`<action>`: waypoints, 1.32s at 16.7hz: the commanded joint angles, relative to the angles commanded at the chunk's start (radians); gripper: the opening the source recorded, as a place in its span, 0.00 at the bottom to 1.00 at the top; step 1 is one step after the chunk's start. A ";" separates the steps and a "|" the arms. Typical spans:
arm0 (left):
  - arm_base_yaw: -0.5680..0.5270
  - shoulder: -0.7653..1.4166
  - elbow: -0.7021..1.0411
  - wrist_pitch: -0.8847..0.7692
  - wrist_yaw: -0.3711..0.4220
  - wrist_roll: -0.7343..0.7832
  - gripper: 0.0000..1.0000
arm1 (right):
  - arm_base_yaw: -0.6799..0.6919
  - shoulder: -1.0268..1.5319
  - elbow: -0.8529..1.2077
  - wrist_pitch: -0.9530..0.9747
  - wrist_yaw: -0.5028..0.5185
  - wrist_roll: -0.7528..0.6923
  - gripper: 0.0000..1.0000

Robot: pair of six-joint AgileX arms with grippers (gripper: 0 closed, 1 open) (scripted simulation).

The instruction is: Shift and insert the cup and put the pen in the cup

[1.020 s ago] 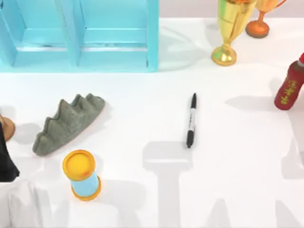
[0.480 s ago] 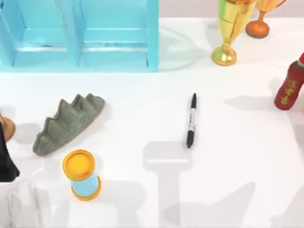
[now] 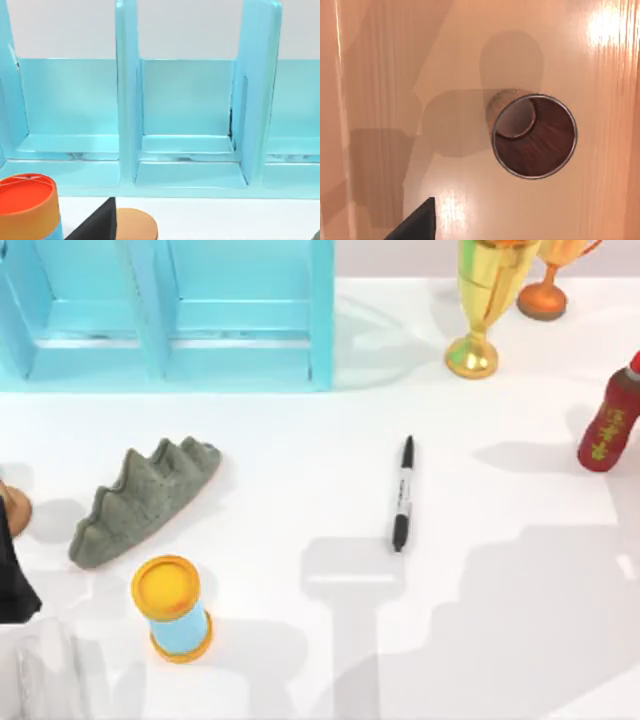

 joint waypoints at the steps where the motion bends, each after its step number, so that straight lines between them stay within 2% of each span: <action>1: 0.000 0.000 0.000 0.000 0.000 0.000 1.00 | -0.018 0.066 0.059 -0.048 0.000 -0.017 1.00; 6: 0.000 0.000 0.000 0.000 0.000 0.000 1.00 | -0.070 0.254 0.230 -0.191 0.000 -0.068 1.00; 12: 0.000 0.000 0.000 0.000 0.000 0.000 1.00 | -0.068 0.259 0.231 -0.191 0.000 -0.069 1.00; 15: 0.000 0.000 0.000 0.000 0.000 0.000 1.00 | -0.069 0.270 0.164 -0.122 0.000 -0.067 1.00; 22: 0.000 0.000 0.000 0.000 0.000 0.000 1.00 | -0.069 0.319 -0.075 0.174 0.000 -0.066 1.00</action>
